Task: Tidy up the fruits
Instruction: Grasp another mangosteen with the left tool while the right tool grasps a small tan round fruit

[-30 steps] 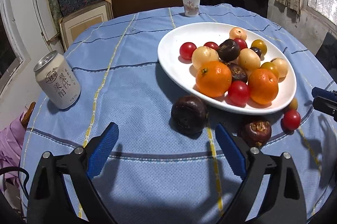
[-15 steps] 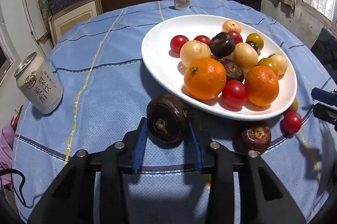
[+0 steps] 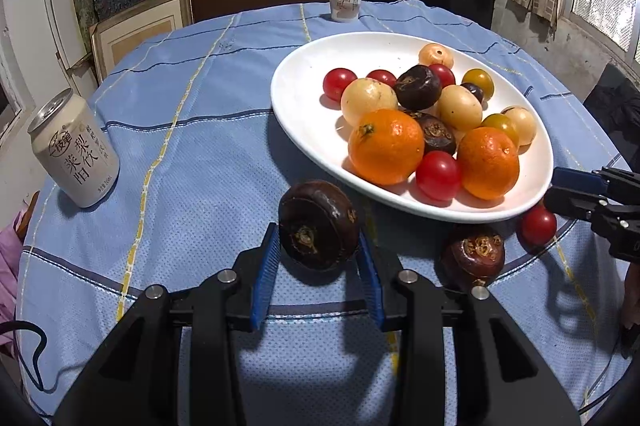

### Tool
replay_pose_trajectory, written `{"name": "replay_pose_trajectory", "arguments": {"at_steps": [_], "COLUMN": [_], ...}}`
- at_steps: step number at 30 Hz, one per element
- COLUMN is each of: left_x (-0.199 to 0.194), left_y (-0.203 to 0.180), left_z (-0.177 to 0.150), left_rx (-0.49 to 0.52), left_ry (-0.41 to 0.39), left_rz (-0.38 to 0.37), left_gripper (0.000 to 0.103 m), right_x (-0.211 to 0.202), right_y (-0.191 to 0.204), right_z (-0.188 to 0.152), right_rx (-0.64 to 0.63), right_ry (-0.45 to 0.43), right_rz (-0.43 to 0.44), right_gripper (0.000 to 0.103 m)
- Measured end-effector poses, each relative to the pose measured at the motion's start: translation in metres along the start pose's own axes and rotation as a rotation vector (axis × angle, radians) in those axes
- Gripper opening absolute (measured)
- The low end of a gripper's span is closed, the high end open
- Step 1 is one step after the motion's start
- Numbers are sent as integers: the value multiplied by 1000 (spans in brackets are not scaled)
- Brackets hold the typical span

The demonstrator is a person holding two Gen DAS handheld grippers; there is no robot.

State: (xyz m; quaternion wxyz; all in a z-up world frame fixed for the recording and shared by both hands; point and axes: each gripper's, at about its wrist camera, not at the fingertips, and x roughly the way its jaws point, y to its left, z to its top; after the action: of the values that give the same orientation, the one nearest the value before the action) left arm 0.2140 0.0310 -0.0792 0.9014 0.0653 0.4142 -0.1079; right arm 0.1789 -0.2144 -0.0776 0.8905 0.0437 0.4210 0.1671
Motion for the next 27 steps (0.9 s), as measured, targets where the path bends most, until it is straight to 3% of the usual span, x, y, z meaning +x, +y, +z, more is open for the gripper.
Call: {"name": "replay_pose_trajectory", "arguments": {"at_steps": [7, 9, 11, 12, 14, 17, 19, 21, 26, 27], "left_x": [1, 1, 1, 0, 1, 1, 2, 2, 3, 3], "left_y": [2, 2, 2, 2, 2, 1, 0, 1, 1, 1], "left_z": [0, 0, 0, 1, 1, 1, 1, 1, 1, 1], "left_rx": [-14, -11, -11, -12, -13, -6, -4, -8, -7, -6], "left_ry": [2, 3, 1, 1, 3, 3, 2, 4, 7, 7], "left_rz": [-9, -10, -10, -10, -10, -8, -7, -7, -8, -10], "left_gripper": [37, 37, 37, 37, 37, 37, 37, 37, 37, 37], "right_x": [11, 13, 7, 4, -8, -12, -9, -3, 18, 18], "right_y": [-23, -27, -27, -27, -26, -26, -20, -13, 4, 2], "right_z": [-4, -8, -14, -15, -16, -13, -9, -5, 4, 5], "right_rx": [200, 249, 249, 242, 190, 180, 163, 131, 57, 55], "right_ry": [138, 166, 171, 161, 102, 65, 63, 66, 88, 91], "right_rz": [272, 368, 410, 403, 275, 237, 231, 194, 98, 81], "right_gripper": [32, 19, 19, 19, 21, 22, 29, 43, 42, 34]}}
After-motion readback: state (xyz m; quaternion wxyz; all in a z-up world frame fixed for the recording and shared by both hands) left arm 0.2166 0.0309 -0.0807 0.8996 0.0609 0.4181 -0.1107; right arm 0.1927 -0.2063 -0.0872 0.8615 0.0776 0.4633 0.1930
